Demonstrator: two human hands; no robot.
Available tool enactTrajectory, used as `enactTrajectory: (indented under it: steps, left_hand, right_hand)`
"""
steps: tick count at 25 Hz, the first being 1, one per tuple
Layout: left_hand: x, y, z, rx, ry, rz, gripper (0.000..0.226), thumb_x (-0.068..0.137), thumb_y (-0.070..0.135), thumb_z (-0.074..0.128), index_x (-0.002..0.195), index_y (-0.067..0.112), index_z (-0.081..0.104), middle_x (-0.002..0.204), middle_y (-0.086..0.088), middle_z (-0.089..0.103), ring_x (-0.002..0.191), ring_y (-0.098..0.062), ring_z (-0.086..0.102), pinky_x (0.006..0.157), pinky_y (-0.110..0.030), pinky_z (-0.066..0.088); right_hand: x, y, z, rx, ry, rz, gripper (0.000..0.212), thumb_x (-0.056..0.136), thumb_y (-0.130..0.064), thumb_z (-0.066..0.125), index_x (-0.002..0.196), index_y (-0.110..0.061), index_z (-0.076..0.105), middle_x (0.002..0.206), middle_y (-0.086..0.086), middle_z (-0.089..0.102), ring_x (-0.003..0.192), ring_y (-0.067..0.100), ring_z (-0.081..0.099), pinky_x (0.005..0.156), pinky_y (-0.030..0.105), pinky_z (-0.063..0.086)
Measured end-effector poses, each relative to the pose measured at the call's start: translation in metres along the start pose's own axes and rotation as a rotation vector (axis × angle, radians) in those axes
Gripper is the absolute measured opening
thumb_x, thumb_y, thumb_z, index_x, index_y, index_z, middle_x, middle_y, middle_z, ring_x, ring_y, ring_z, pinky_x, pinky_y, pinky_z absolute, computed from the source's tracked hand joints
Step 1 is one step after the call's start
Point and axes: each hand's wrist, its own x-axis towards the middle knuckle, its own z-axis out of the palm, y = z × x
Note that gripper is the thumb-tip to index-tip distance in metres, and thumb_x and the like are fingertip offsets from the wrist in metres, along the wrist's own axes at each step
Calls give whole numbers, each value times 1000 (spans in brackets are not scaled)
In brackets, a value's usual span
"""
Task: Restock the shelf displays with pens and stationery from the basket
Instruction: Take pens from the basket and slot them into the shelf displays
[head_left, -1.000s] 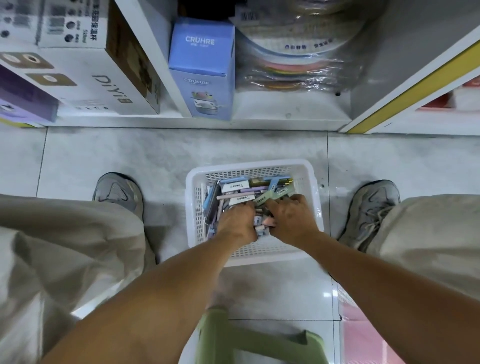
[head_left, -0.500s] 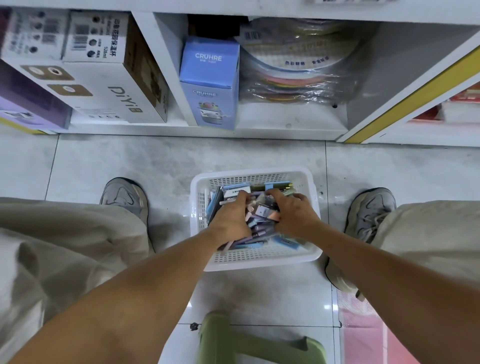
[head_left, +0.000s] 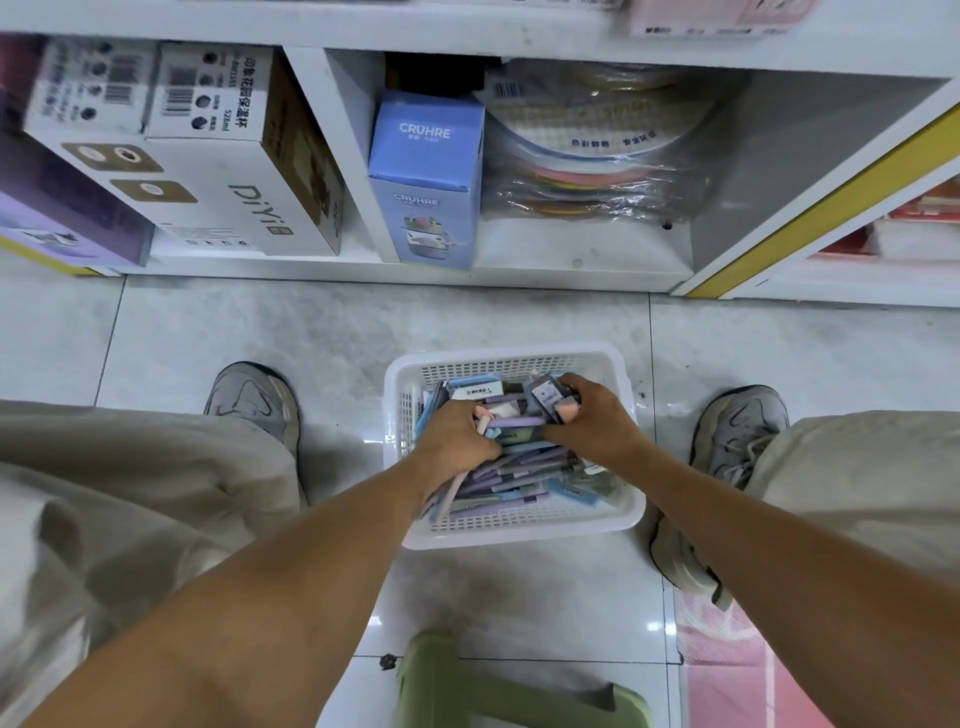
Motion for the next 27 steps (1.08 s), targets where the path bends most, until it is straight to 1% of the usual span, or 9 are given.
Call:
enactTrajectory:
  steps: [5,10,14,16,18,20,23,25,27]
  left_hand:
    - [-3,3,-4,-100,93,-48,21,71,12,75,82,19,59,74,-2,63,61,-12,58,49,-19,41]
    - [-6,5,-2,-278,80,-92,20,73,14,71,87,5,61,77,-10,59,67,-20,59,61,-30,50]
    - [-8,14,7,-439,56,-119,20,74,16,78,83,16,60,76,-3,64,68,-13,65,51,-20,50]
    - [-7,16,12,-516,36,-161,20,74,16,79,87,13,64,81,-8,69,73,-17,69,57,-22,56]
    - [-3,17,14,-635,6,-200,25,75,16,80,95,8,69,91,-13,74,85,-24,73,73,-32,61]
    - [1,14,15,-643,-3,-193,25,77,16,80,99,6,71,93,-10,76,90,-24,72,75,-29,59]
    - [3,8,15,-635,-23,-179,24,81,18,79,95,-1,73,87,-11,76,86,-17,72,89,-33,54]
    - [1,6,14,-682,-50,-180,23,79,18,81,94,2,74,85,-7,77,86,-14,74,91,-33,52]
    - [-1,7,13,-689,-68,-178,28,75,18,85,97,4,74,86,-7,78,86,-16,74,84,-32,56]
  right_hand:
    - [-3,-13,-3,232,73,65,37,70,-5,82,99,-23,68,86,-3,73,74,12,68,60,21,56]
    - [-9,-8,4,552,36,259,38,68,6,82,102,-4,68,88,16,76,79,33,74,62,38,61]
    - [-9,-4,22,711,-36,383,38,71,7,80,107,3,70,96,26,74,87,42,73,79,56,60]
    - [-9,-5,31,843,-52,431,35,74,6,78,108,3,70,97,28,73,84,42,74,75,53,61]
    - [-8,-5,37,969,-67,453,28,80,2,72,108,1,69,94,24,73,79,35,73,66,41,60]
    - [-7,-3,37,959,-124,440,20,84,-1,63,103,-2,66,87,17,69,72,26,69,60,32,54]
    - [-5,1,36,926,-242,377,31,81,15,45,98,0,66,86,16,69,76,24,69,63,33,55]
    - [-4,3,36,853,-247,338,36,84,23,45,98,0,69,90,14,76,82,24,74,69,34,59]
    - [-4,2,36,762,-241,300,35,86,22,50,97,-4,71,92,12,77,87,23,74,73,34,60]
